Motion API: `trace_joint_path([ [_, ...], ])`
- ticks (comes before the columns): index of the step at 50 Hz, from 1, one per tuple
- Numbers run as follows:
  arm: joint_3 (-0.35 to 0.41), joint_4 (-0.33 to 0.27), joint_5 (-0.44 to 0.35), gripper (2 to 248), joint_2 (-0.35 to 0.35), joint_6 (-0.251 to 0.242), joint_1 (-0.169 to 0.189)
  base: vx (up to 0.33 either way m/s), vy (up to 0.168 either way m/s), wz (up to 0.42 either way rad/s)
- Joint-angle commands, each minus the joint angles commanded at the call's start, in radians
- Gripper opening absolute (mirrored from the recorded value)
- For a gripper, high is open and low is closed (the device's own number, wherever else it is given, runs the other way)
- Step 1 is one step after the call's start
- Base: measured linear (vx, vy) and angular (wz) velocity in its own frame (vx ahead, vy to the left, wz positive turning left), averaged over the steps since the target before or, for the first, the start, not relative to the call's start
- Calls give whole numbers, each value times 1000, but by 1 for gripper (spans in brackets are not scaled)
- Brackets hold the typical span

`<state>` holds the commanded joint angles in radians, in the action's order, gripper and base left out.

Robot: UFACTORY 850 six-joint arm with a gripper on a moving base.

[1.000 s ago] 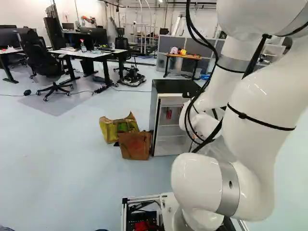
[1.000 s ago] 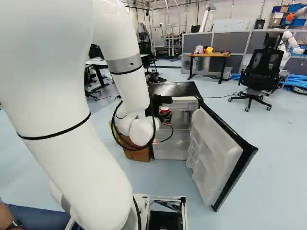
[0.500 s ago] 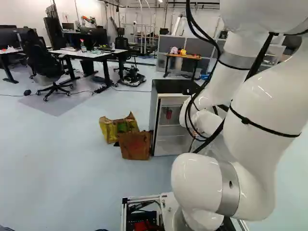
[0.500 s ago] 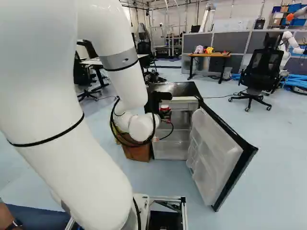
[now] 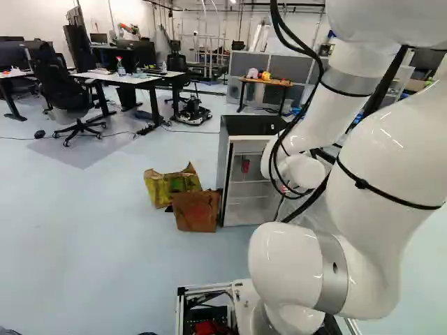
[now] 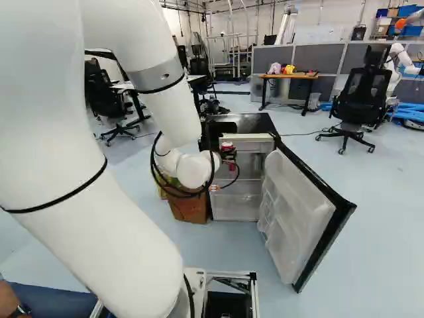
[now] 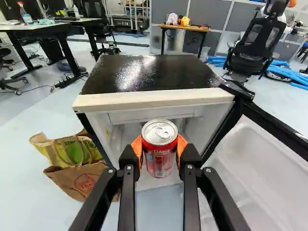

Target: Grab a drink from the fridge

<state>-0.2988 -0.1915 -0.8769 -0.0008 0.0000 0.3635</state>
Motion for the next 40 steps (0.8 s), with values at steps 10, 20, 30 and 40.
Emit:
trace_joint_path([
  [10, -10, 0, 31, 92, 18, 0, -4, 0, 0, 0],
  [20, -23, 0, 60, 92, 32, 0, -9, 0, 0, 0],
  [30, -40, 0, 86, 92, 42, 0, -15, 0, 0, 0],
  [40, -61, 0, 110, 92, 48, 0, -21, 0, 0, 0],
])
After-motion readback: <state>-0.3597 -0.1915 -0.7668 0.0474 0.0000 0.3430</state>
